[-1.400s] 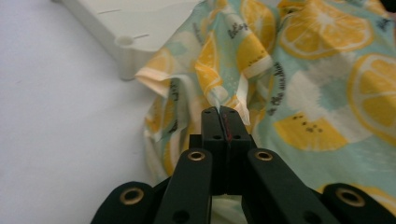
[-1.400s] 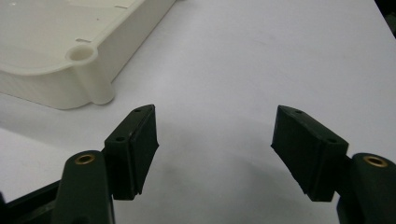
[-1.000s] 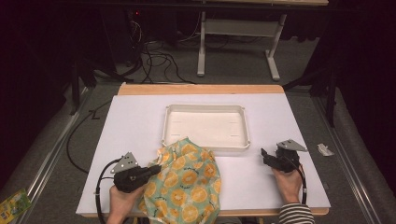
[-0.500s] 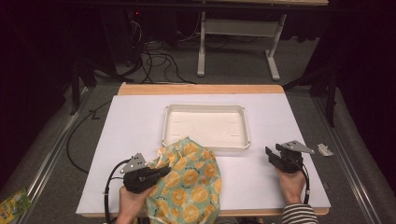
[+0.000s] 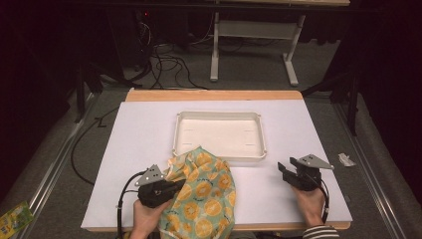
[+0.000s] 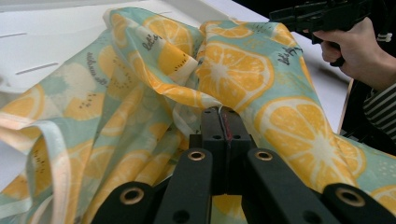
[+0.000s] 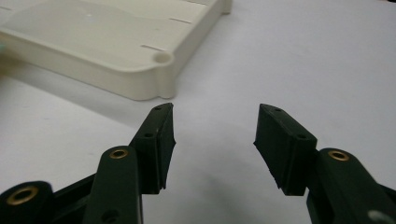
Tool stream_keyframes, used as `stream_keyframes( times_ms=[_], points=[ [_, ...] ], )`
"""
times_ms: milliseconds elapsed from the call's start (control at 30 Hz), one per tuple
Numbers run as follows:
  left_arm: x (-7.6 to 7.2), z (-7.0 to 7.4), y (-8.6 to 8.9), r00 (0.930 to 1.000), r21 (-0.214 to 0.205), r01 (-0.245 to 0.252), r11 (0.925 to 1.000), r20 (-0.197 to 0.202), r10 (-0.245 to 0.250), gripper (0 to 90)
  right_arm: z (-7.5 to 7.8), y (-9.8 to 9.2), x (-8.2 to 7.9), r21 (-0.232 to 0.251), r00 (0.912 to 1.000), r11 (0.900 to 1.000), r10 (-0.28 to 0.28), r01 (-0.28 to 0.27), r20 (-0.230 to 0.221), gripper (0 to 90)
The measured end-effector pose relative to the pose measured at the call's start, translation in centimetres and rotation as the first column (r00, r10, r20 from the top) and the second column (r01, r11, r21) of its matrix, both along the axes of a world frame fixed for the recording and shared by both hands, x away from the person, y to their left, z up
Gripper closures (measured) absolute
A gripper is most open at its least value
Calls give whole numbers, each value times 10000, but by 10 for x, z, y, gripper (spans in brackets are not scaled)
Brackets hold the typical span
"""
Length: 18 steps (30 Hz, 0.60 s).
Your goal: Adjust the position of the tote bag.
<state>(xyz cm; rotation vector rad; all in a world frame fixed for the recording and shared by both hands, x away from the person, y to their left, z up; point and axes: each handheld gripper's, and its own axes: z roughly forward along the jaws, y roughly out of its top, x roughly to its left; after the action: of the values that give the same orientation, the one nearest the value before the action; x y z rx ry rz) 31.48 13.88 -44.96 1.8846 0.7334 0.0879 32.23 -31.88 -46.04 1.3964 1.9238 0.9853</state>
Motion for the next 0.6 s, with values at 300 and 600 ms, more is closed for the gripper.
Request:
stream_keyframes(
  times_ms=[300,600],
  points=[
    [0,0,-8,9999,76,0,10000,-107,1,900,12,36,-13,227,9898,9897,1416,-1412,-178,417],
    [1,-4,-11,9998,-134,-149,9998,-160,147,900,14,80,-19,292,9480,9490,3149,-3138,-458,367]
  ],
)
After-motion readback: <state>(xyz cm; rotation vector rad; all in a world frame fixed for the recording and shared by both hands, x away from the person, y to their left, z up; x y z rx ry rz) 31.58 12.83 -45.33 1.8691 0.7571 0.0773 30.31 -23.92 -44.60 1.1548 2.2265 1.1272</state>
